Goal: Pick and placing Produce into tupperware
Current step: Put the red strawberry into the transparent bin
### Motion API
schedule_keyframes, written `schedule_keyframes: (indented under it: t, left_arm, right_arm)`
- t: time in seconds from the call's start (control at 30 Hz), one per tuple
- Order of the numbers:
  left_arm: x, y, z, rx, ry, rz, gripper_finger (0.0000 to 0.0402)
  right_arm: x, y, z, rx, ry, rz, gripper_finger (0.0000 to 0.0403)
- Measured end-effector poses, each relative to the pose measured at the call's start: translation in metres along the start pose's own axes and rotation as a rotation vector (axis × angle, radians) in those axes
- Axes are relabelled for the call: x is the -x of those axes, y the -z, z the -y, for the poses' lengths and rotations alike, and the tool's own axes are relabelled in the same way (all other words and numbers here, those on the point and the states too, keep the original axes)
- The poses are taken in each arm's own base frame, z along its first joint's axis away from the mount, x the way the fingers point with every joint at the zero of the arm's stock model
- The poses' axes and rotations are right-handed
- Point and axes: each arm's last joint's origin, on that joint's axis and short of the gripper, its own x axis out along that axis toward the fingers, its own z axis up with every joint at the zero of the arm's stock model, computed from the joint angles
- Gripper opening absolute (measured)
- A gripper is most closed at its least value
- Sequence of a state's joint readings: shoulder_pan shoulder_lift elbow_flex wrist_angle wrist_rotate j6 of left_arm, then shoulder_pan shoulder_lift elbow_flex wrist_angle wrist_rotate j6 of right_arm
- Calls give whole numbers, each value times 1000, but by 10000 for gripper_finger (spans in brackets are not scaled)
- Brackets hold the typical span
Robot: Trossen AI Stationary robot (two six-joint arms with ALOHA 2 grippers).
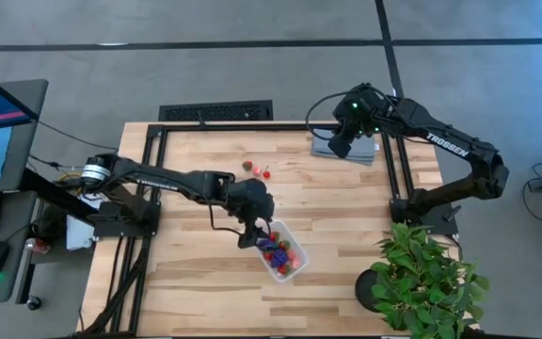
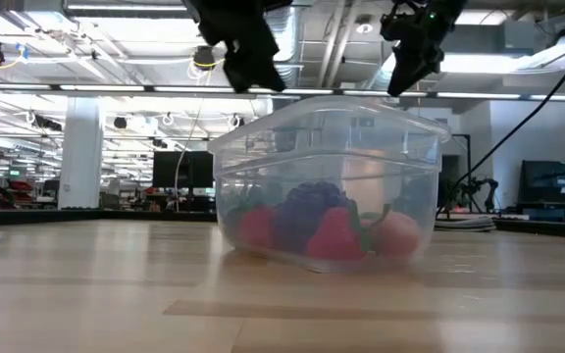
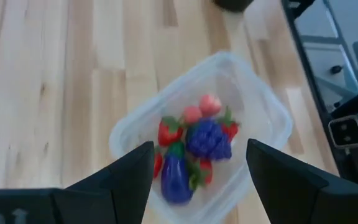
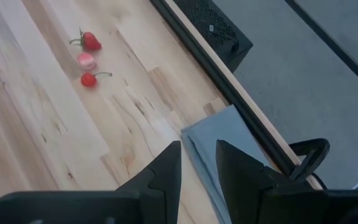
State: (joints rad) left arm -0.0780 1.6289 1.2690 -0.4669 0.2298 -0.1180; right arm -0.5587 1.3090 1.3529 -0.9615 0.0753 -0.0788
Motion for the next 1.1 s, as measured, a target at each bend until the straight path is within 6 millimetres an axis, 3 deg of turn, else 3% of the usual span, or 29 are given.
schedule_keyframes:
  t: [0.17, 0.43, 0.57, 0.7, 0.83, 1.1]
  left_arm:
    - [-18, -4, 6, -40, 38, 43, 245]
    - [-72, 11, 8, -3, 146, -38, 245]
    - [-76, 9, 9, 8, 167, -17, 245]
    - [-68, 0, 11, 7, 171, 20, 245]
    - [-41, -22, 13, -58, 114, 66, 245]
    - [24, -17, -24, -46, -340, -98, 245]
  right_arm:
    - [-1, -1, 0, -1, 1, 11, 123]
    - [-2, -2, -1, 1, -1, 5, 123]
    - [-2, 0, -1, 0, -2, -11, 123]
    - [-3, 0, -1, 1, -3, -15, 123]
    - [-3, 0, -1, 1, -3, -14, 123]
    - [-2, 1, -2, 2, -7, -27, 123]
